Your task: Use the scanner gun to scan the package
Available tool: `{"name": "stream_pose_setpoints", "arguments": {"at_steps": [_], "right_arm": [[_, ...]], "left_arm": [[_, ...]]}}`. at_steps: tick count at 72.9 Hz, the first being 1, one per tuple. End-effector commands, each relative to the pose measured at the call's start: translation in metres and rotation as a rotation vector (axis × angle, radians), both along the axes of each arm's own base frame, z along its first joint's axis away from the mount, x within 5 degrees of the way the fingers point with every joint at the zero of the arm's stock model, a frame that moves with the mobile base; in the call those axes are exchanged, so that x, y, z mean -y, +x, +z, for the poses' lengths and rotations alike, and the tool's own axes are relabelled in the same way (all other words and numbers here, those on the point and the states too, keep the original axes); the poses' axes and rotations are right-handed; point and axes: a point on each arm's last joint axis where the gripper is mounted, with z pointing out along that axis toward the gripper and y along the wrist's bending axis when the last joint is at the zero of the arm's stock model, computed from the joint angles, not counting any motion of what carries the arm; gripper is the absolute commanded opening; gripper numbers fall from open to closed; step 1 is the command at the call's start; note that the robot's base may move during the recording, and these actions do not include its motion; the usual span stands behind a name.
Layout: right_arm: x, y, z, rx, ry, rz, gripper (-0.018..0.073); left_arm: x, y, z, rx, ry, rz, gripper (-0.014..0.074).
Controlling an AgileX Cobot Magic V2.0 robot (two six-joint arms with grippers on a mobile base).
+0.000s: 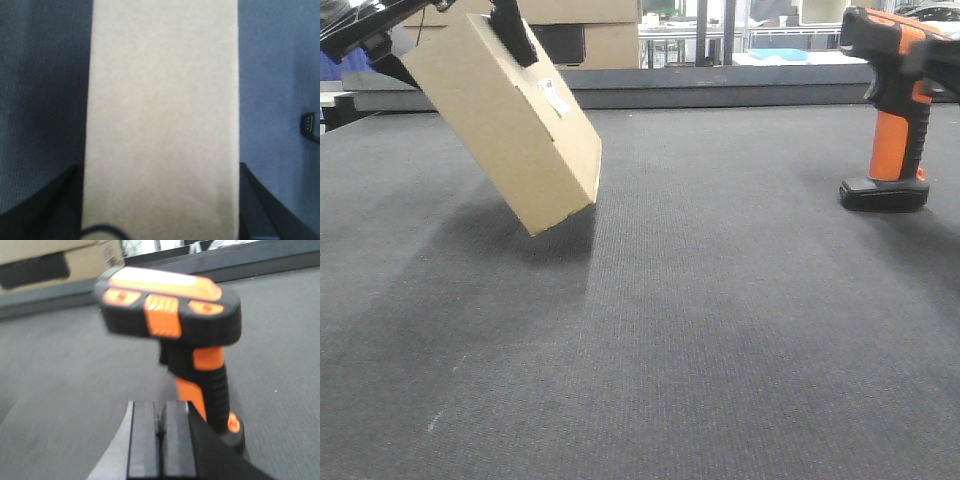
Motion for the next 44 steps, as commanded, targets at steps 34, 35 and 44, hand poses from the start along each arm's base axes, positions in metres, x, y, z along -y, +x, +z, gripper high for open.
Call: {"name": "stream_pose_setpoints", "arguments": {"at_steps": [34,35,44], "right_arm": [[0.005,0.027,-0.005,0.012,0.074,-0.107,-0.016],[0.005,0.027,-0.005,0.012,0.074,-0.107,-0.016],[0.004,0.027,-0.006,0.011,0.072,-0.105,-0.0128]], "left_arm": [[0.003,-0.002,0.006,0.011,-0.013,-0.006,-0.0111],[0.003,-0.002,0.006,0.011,-0.013,-0.006,-0.0111],[0.003,-0.002,0.006,0.011,-0.013,-0.006,-0.0111]]}}
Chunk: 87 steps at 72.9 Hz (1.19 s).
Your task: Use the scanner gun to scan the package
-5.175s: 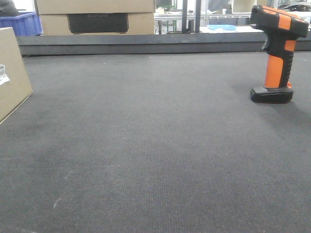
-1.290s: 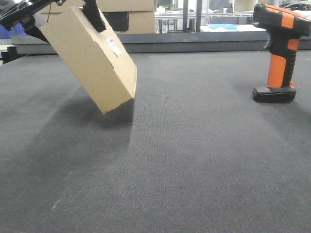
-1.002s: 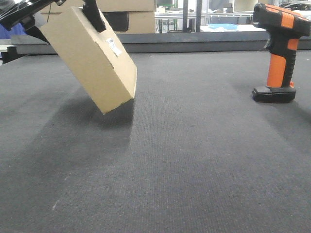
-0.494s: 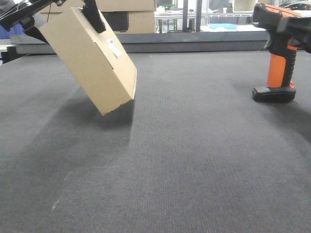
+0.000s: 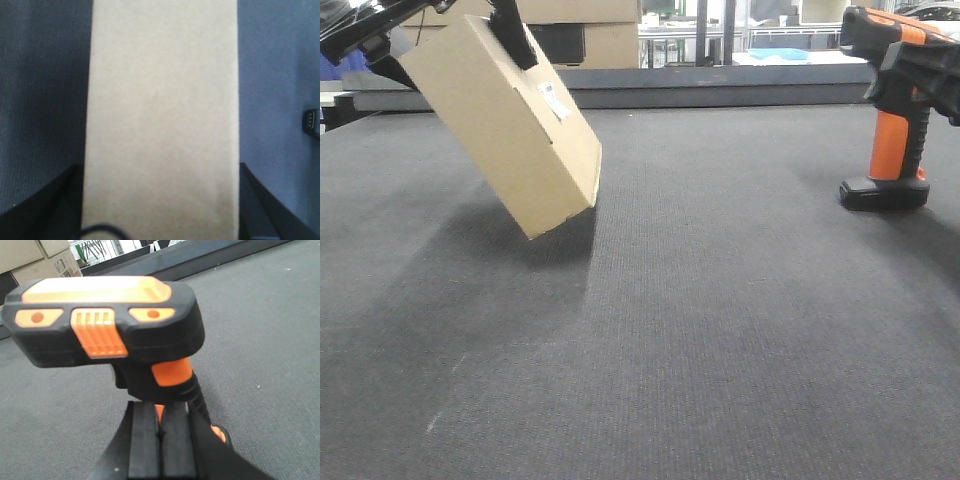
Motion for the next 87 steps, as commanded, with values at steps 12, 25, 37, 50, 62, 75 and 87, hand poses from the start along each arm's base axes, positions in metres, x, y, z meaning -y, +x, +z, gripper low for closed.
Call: {"name": "stream_pose_setpoints", "arguments": {"at_steps": [12,25,37,50,62,75,87], "right_arm": [[0.0,0.003,-0.001,0.01,-0.005,-0.001,0.0274],[-0.001,0.012,-0.012,-0.02,-0.007,-0.001,0.0571],[-0.002,0.029,-0.008,0.007,-0.005,-0.001,0.0568],[-0.004,0.044,-0.002,0.036,0.001,0.001,0.0568],[-0.002,0.048,-0.005,0.028,0.019,-0.024,0.0568],[-0.001,0.049,-0.008,0.032,0.022,-0.04,0.0568],[-0.001,0.049,-0.007,0.04,0.02,-0.041,0.0568]], "left_arm": [[0.003,-0.002,0.006,0.021,-0.016,-0.003,-0.0111],[0.003,-0.002,0.006,0.021,-0.016,-0.003,-0.0111],[0.003,-0.002,0.006,0.013,-0.014,-0.006,-0.0111],[0.003,-0.002,0.006,0.011,-0.013,-0.006,-0.0111],[0.003,-0.002,0.006,0.011,-0.013,-0.006,-0.0111],[0.003,-0.002,0.006,0.011,-0.013,-0.006,-0.0111],[0.003,-0.002,0.006,0.011,-0.013,-0.006,-0.0111]]}}
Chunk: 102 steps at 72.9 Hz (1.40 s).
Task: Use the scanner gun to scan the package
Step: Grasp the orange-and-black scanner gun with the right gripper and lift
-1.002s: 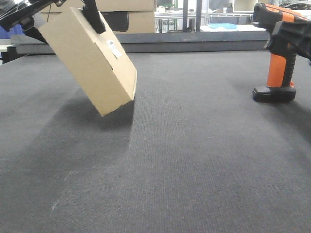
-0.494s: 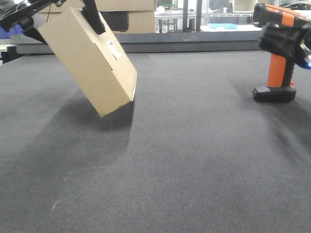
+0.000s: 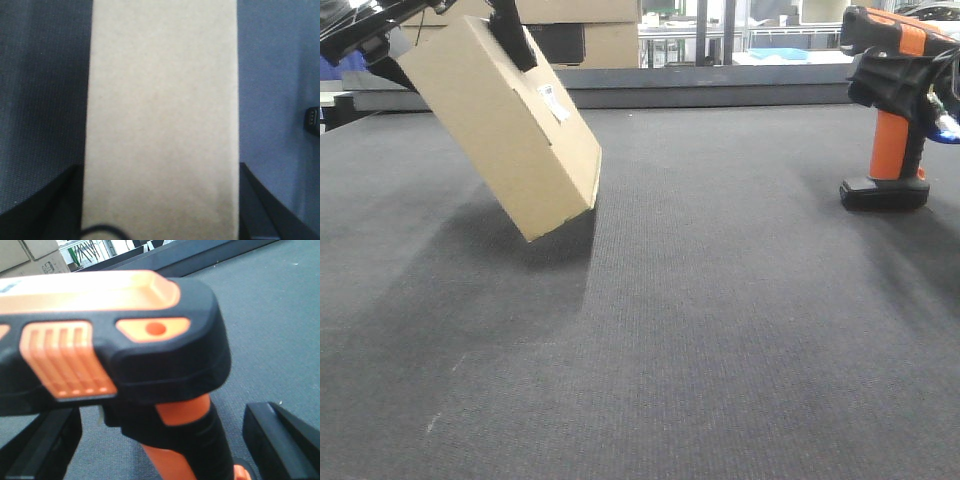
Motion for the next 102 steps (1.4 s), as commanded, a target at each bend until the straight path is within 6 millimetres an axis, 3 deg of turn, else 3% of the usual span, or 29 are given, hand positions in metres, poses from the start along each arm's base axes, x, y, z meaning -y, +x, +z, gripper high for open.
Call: {"name": "stream_pose_setpoints", "arguments": {"at_steps": [1,25,59,68,84,92,102], "right_arm": [[0.002,0.002,0.005,0.042,-0.001,-0.017,0.0568],[0.0,0.018,0.006,0.057,0.001,-0.015,0.0568],[0.0,0.018,0.007,0.056,-0.005,-0.013,0.055],[0.001,0.018,0.006,0.044,-0.044,-0.016,0.0441],[0.001,0.018,0.007,0.04,-0.068,-0.014,0.0013],[0.001,0.017,0.011,0.052,-0.076,-0.014,-0.0155],[0.0,0.014,0.026,0.057,-0.194,0.012,-0.0167]], "left_arm": [[0.003,-0.002,0.006,0.02,-0.015,-0.004,-0.0111],[0.006,-0.003,0.006,0.02,-0.015,-0.012,-0.0111],[0.015,-0.006,0.006,0.019,-0.016,-0.038,-0.0111],[0.015,-0.006,0.006,0.019,-0.016,-0.038,-0.0111],[0.015,-0.006,0.006,0.021,-0.016,-0.037,-0.0111],[0.015,-0.005,0.007,0.027,-0.017,-0.035,-0.0111],[0.015,-0.005,0.007,0.027,-0.017,-0.035,-0.0111]]}}
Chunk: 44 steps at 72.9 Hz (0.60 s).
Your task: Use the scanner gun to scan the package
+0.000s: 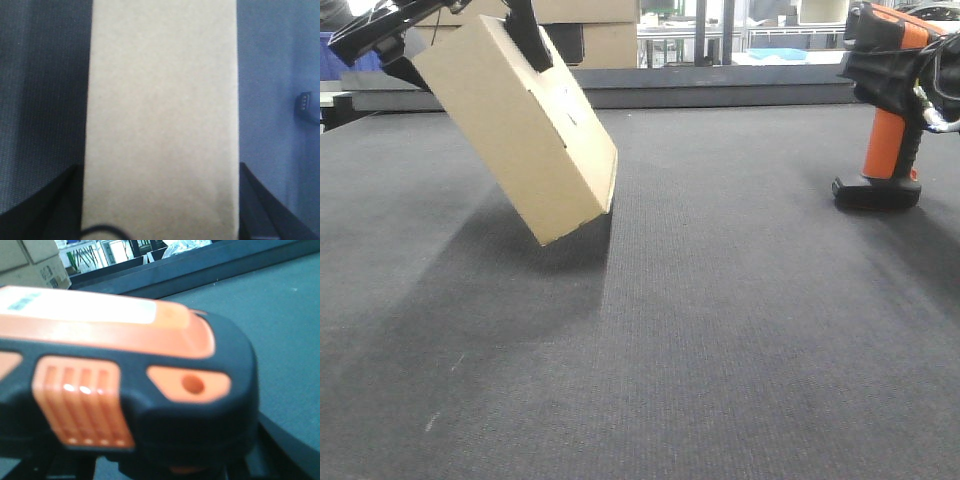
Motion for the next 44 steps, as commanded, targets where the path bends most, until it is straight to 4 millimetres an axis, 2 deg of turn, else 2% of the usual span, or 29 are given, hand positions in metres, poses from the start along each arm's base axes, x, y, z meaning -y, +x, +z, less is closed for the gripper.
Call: {"name": "stream_pose_setpoints", "arguments": {"at_steps": [1,15,22,35,44], "right_arm": [[0.0,-0.003,0.021,0.05,-0.104,0.016,-0.0167],[-0.005,-0.013,0.051,0.029,-0.354,0.106,-0.0167],[-0.007,-0.019,0.061,0.0,-0.419,0.142,-0.0167],[-0.012,-0.024,0.062,-0.093,-0.583,0.246,-0.0167],[-0.014,-0.025,0.062,-0.112,-0.624,0.282,-0.0154]], "left_arm": [[0.002,-0.001,0.007,0.03,-0.017,0.0,-0.0111],[0.002,0.0,0.008,0.043,-0.016,0.002,-0.0111],[0.002,0.001,0.008,0.056,-0.014,0.005,-0.0111],[0.001,0.001,0.008,0.064,-0.006,0.005,-0.0111],[0.001,0.001,0.008,0.064,-0.006,0.005,-0.0111]]}}
